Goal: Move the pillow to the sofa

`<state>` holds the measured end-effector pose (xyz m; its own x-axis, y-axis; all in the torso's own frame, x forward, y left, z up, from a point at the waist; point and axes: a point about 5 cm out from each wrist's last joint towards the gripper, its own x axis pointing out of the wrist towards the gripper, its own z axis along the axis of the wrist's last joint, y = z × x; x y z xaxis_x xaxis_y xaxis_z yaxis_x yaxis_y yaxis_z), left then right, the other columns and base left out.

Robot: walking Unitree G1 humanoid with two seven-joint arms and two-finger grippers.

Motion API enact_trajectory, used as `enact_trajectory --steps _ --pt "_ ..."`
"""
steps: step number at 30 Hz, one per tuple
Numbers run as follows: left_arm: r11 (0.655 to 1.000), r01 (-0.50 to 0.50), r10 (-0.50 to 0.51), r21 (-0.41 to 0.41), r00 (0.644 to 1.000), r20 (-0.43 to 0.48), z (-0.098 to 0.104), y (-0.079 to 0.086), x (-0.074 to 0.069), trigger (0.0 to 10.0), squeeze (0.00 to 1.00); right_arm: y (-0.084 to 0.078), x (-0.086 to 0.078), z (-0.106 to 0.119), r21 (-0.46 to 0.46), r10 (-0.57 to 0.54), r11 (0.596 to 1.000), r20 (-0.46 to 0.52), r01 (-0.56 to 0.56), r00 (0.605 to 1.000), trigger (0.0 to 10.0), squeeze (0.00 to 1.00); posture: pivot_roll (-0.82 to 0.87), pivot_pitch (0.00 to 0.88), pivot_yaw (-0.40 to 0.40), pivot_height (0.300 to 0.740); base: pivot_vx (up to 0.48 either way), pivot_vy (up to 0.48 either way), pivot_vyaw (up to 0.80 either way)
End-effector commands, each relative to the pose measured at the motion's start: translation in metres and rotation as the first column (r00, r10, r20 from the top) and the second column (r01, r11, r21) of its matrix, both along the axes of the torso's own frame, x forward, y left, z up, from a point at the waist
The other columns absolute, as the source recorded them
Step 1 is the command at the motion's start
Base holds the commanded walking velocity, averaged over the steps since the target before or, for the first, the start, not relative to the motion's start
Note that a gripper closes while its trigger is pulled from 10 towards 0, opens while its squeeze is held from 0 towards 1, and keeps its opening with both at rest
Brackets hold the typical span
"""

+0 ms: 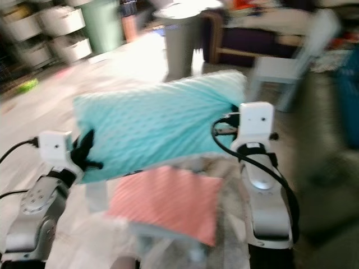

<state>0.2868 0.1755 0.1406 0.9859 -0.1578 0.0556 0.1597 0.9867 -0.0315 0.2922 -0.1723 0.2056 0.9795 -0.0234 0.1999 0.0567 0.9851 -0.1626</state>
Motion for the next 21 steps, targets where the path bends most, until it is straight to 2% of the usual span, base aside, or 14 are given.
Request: enact_trajectory --steps 1,7,11,14,17,21 --pt "0.998 0.055 -0.055 0.007 0.998 0.003 0.0009 -0.0163 0.0009 10.0 0.00 -0.0198 -0.0036 -0.0027 0.002 -0.090 0.996 -0.013 0.090 0.996 10.0 0.00 -0.05 0.000 0.048 0.740 0.000 0.000 0.00" --pt "0.999 0.050 -0.050 -0.001 0.999 -0.004 -0.0006 -0.0159 0.0010 10.0 0.00 -0.0187 -0.0028 0.0025 0.007 -0.088 0.996 0.002 0.088 0.996 10.0 0.00 -0.05 0.000 0.045 0.740 0.000 0.000 0.00" --pt "0.998 0.051 -0.052 -0.034 0.998 -0.023 -0.0015 -0.0173 0.0016 10.0 0.00 -0.0173 -0.0018 0.0052 0.008 -0.084 0.996 0.008 0.084 0.996 10.0 0.00 -0.05 0.000 0.044 0.740 0.000 0.000 0.00" --pt "0.993 0.062 -0.066 -0.098 0.997 -0.035 -0.0017 -0.0199 0.0023 10.0 0.00 -0.0179 -0.0015 0.0062 0.011 -0.083 0.996 0.009 0.083 0.996 10.0 0.00 -0.05 0.000 0.042 0.740 0.000 0.000 0.00" --pt "0.997 0.028 -0.031 -0.066 0.999 -0.043 -0.0011 -0.0194 0.0032 10.0 0.00 -0.0180 -0.0007 0.0061 0.015 -0.083 0.996 0.005 0.083 0.997 10.0 0.00 -0.06 0.000 0.040 0.740 0.000 0.000 0.00" --pt "0.995 0.031 -0.038 -0.093 0.997 -0.074 -0.0019 -0.0213 0.0048 10.0 0.00 -0.0175 0.0003 0.0068 0.016 -0.082 0.997 0.002 0.082 0.997 10.0 0.00 -0.06 0.000 0.037 0.740 0.000 0.000 0.00"
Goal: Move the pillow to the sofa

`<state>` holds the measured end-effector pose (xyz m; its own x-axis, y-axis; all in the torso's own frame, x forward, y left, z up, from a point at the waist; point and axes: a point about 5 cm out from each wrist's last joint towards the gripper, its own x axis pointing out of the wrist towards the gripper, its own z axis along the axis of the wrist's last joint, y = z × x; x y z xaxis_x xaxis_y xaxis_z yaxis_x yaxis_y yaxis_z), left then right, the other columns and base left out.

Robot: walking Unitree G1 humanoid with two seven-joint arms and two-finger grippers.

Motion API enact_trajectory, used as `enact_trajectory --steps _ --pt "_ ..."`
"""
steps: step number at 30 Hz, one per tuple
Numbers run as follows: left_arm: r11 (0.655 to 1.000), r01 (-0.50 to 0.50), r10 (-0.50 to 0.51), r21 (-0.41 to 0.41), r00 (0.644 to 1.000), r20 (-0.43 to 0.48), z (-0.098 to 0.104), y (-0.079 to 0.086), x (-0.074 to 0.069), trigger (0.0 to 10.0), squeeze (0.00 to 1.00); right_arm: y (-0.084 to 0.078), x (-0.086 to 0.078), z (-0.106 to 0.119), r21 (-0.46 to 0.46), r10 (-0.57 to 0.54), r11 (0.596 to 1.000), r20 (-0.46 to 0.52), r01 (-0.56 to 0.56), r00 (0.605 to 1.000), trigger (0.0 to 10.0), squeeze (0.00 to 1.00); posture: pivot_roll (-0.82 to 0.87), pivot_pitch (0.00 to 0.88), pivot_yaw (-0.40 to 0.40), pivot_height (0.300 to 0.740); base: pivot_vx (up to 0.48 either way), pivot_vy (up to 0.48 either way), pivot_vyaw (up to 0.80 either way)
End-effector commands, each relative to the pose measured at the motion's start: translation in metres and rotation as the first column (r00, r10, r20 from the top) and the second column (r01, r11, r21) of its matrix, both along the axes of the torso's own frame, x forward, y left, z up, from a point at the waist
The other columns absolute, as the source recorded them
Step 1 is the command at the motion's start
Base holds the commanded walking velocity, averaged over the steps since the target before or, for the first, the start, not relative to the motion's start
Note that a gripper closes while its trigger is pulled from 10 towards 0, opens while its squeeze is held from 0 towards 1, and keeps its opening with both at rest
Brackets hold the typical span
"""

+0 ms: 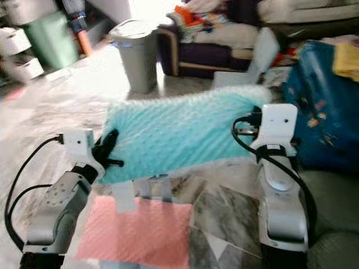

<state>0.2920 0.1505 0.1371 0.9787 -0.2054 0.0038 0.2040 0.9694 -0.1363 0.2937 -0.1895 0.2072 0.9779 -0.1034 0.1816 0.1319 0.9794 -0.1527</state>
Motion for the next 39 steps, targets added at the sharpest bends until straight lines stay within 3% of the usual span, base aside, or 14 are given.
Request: enact_trajectory --steps 1,10,13,24,39 --pt "1.000 -0.015 0.015 -0.011 1.000 -0.007 0.0022 0.0016 0.0006 10.0 0.00 -0.0004 -0.0006 0.0051 0.003 -0.001 1.000 0.018 0.001 1.000 10.0 0.00 -0.06 0.000 0.037 0.740 0.000 0.000 0.00" --pt "0.999 -0.026 0.023 -0.044 0.998 -0.062 -0.0006 -0.0021 -0.0005 10.0 0.00 -0.0018 0.0001 0.0053 0.002 0.003 1.000 0.004 -0.003 1.000 10.0 0.00 -0.07 0.000 0.027 0.740 0.000 0.000 0.00" --pt "0.997 0.001 -0.003 -0.074 0.999 -0.033 0.0031 -0.0033 -0.0002 10.0 0.00 -0.0030 0.0004 0.0047 -0.003 0.003 1.000 -0.003 -0.003 1.000 10.0 0.00 -0.07 0.000 0.024 0.740 0.000 0.000 0.00" --pt "0.993 -0.020 0.012 -0.117 0.997 -0.072 0.0000 -0.0044 0.0002 10.0 0.00 -0.0004 0.0022 0.0042 -0.002 0.039 0.999 -0.014 -0.039 0.999 10.0 0.00 -0.08 0.000 0.014 0.740 0.000 0.000 0.00" --pt "0.993 -0.015 0.005 -0.114 0.997 -0.082 -0.0033 -0.0073 -0.0020 10.0 0.00 -0.0018 0.0018 0.0032 0.002 0.045 0.999 -0.029 -0.045 0.999 10.0 0.00 -0.08 0.000 0.006 0.740 0.000 0.000 0.00"
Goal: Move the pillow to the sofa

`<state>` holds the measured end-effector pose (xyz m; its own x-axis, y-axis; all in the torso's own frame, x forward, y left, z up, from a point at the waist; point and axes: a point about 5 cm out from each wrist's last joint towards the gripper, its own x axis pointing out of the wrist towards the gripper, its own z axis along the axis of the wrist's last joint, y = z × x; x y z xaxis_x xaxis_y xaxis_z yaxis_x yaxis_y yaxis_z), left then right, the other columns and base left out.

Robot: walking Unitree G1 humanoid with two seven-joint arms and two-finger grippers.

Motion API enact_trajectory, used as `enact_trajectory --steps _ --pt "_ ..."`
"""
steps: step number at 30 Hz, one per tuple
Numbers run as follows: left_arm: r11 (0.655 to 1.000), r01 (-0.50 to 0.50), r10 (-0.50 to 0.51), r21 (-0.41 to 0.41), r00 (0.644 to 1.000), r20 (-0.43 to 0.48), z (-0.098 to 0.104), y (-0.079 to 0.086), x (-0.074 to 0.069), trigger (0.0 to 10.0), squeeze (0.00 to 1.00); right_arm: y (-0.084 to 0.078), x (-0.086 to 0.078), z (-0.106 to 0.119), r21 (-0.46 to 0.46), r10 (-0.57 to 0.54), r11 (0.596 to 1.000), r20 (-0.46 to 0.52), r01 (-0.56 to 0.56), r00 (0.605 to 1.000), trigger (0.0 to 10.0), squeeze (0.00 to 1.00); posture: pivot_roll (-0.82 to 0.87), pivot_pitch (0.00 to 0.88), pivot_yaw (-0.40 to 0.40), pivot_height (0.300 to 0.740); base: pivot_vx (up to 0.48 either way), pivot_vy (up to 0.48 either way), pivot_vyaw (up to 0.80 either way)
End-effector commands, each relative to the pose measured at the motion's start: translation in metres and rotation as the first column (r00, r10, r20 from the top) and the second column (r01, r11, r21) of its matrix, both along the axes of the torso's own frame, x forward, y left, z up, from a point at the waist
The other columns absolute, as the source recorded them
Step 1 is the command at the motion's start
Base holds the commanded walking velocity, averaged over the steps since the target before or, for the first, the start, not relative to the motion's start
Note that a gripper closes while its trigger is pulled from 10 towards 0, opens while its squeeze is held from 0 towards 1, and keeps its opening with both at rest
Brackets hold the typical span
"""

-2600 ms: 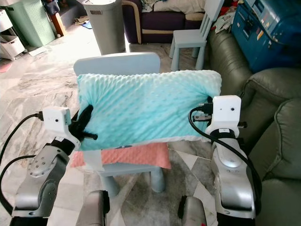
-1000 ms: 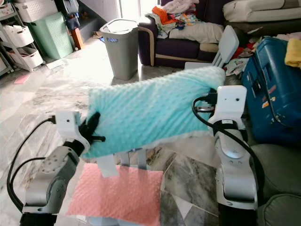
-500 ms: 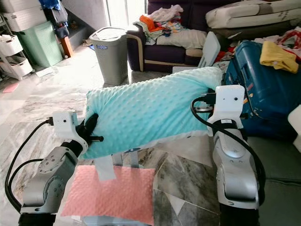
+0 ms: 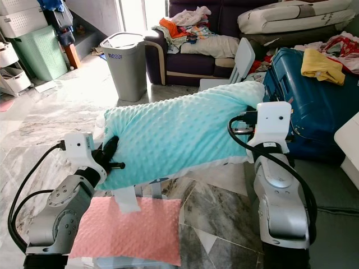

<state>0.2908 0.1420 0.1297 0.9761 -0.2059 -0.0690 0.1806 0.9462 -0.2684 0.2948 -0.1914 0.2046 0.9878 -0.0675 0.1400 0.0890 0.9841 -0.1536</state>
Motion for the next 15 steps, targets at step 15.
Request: enact_trajectory --steps 15 --pt "1.000 0.007 -0.007 -0.007 1.000 0.016 0.0044 -0.0023 -0.0007 10.0 0.00 -0.0016 0.0003 0.0050 0.008 -0.001 1.000 0.003 0.000 1.000 10.0 0.00 -0.09 0.000 0.008 0.740 0.000 0.000 0.00"
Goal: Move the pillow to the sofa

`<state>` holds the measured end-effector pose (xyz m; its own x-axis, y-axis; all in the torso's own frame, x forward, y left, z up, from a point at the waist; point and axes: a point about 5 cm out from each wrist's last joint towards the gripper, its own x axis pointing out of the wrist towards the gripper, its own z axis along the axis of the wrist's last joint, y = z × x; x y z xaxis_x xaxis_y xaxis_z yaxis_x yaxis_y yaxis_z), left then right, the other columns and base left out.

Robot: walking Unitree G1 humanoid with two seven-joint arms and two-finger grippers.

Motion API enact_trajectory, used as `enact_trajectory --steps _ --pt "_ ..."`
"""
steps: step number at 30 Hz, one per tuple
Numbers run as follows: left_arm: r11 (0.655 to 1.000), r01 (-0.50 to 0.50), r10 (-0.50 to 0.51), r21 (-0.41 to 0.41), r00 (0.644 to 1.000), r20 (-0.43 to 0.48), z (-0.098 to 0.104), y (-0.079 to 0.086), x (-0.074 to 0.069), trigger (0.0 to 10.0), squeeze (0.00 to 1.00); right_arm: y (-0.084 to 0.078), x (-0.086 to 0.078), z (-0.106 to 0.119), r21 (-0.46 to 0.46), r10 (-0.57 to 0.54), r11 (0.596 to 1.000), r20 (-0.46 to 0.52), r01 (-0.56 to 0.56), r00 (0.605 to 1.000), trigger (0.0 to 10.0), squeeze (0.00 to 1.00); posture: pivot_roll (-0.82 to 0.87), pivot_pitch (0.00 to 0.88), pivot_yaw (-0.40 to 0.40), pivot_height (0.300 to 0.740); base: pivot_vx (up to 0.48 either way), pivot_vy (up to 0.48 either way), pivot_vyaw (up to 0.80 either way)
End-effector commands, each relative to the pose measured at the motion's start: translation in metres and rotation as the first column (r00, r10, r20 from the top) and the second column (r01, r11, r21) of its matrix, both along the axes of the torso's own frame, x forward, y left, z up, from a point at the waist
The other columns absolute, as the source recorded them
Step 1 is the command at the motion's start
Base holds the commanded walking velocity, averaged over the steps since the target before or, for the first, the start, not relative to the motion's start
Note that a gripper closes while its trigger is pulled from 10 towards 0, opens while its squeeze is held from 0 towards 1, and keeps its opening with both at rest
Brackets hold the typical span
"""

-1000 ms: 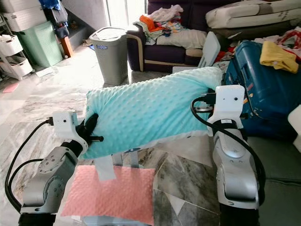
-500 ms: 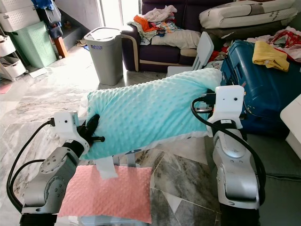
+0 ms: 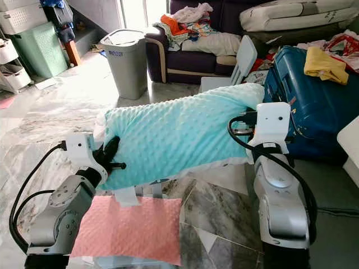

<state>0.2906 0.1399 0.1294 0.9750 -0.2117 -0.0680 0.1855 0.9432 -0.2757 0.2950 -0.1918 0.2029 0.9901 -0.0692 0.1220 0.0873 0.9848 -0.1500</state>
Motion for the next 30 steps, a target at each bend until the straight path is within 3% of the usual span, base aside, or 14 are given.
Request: enact_trajectory --steps 1,30 --pt "1.000 0.002 -0.002 0.001 1.000 0.016 0.0047 -0.0001 -0.0004 10.0 0.00 -0.0015 0.0000 0.0066 0.004 -0.001 1.000 0.020 0.001 1.000 10.0 0.00 -0.09 0.000 0.009 0.740 0.000 0.000 0.00" --pt "1.000 -0.012 0.012 0.002 1.000 0.009 0.0043 0.0024 0.0009 10.0 0.00 -0.0009 0.0000 0.0053 0.018 -0.005 1.000 0.015 0.005 1.000 10.0 0.00 -0.09 0.000 0.016 0.740 -0.059 0.000 0.00"
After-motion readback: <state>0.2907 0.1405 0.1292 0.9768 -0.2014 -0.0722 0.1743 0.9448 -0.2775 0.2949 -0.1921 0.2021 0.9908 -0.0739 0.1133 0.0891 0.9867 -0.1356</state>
